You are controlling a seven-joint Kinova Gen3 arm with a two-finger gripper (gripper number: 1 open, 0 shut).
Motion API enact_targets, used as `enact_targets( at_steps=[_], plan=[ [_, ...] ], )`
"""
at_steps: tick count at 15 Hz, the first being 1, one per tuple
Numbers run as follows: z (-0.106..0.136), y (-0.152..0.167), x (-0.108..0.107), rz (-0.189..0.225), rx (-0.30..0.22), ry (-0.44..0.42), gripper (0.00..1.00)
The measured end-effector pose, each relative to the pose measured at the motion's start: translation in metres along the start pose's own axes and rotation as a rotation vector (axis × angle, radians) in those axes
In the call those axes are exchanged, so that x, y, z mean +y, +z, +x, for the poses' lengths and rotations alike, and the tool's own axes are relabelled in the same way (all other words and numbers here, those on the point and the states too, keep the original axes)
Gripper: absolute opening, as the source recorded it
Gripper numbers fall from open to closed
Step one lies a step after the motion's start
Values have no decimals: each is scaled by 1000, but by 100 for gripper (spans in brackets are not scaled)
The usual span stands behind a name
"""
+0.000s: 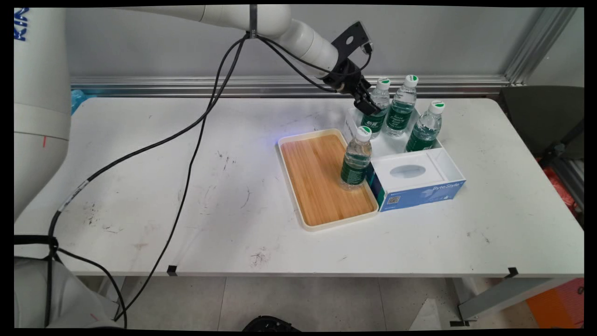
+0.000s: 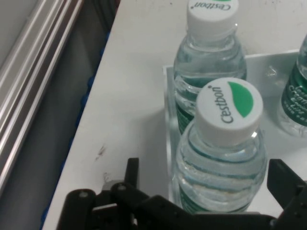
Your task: Pick up the green bottle from the white box, then place the picked object on the tray
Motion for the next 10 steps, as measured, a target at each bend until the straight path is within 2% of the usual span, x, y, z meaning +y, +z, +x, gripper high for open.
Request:
enact_targets(
  at_steps=[2,3,10],
  plan=[
    [-1,2,0,-1,1,-1,100],
    [-2,2,0,-1,2,-2,0],
    [-3,3,2,-9,6,-12,0]
  ],
)
